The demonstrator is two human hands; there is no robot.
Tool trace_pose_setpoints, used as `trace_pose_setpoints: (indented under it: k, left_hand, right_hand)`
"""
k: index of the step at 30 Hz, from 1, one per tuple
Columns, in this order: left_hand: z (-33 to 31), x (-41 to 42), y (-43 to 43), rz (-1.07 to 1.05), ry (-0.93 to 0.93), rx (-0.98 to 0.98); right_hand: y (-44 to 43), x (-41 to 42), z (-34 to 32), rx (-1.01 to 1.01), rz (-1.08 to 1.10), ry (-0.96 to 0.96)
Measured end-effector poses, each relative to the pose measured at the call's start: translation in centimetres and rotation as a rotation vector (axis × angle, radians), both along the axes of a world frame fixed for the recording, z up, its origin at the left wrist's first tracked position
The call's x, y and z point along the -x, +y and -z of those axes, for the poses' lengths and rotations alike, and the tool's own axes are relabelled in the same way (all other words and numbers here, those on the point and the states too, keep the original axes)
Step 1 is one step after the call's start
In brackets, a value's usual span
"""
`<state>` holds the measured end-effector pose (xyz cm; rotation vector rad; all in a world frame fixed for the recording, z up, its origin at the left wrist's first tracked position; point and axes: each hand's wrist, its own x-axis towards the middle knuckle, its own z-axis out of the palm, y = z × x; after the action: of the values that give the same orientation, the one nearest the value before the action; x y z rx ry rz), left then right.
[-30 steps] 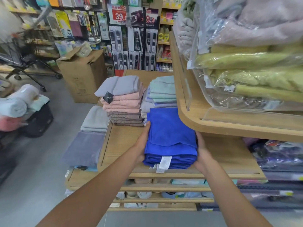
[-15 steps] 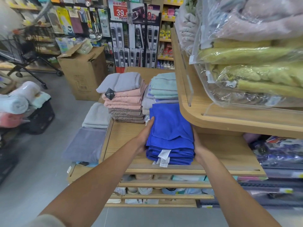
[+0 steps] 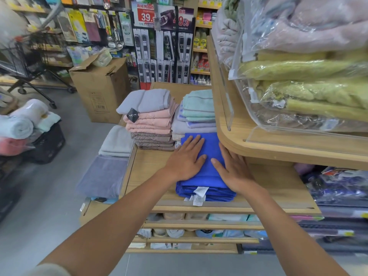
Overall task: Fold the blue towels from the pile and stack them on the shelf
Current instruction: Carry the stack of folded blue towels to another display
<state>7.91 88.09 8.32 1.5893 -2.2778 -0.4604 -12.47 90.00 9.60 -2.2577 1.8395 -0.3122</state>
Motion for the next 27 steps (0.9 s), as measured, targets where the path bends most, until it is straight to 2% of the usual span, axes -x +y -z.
trace_pose_setpoints:
  k: [3, 8, 14, 19, 23, 25, 27]
  left_hand:
    - [1.8, 0.1, -0.2, 0.035, 0.123, -0.092]
    - [2.2, 0.1, -1.1, 0.036, 0.153, -0.123]
    - [1.1, -0.8, 0.1, 0.028, 0.267, 0.014]
    - [-0.9, -4.8, 3.0, 0.022, 0.457, 0.143]
    - [-0.5, -10.3, 8.0, -0.101, 0.607, 0.097]
    - [0.9, -13.9, 11.7, -0.181, 0.701, 0.055]
    - [3.2, -17.9, 15.8, -0.284, 0.79, 0.016]
  right_hand:
    - [-0.1, 0.8, 2.2, -0.057, 0.005, -0.07]
    - [-0.8, 0.5, 2.3, -0.093, 0.025, -0.115]
    - [-0.2, -0.1, 0.4, -0.023, 0.037, -0.031]
    - [1.3, -2.1, -3.4, 0.031, 0.006, -0.113]
    - [5.0, -7.9, -4.5, 0.21, -0.179, -0.35]
    - [7.3, -12.1, -4.0, 0.107, -0.206, -0.62]
    - [9.6, -16.7, -2.6, -0.117, -0.185, -0.886]
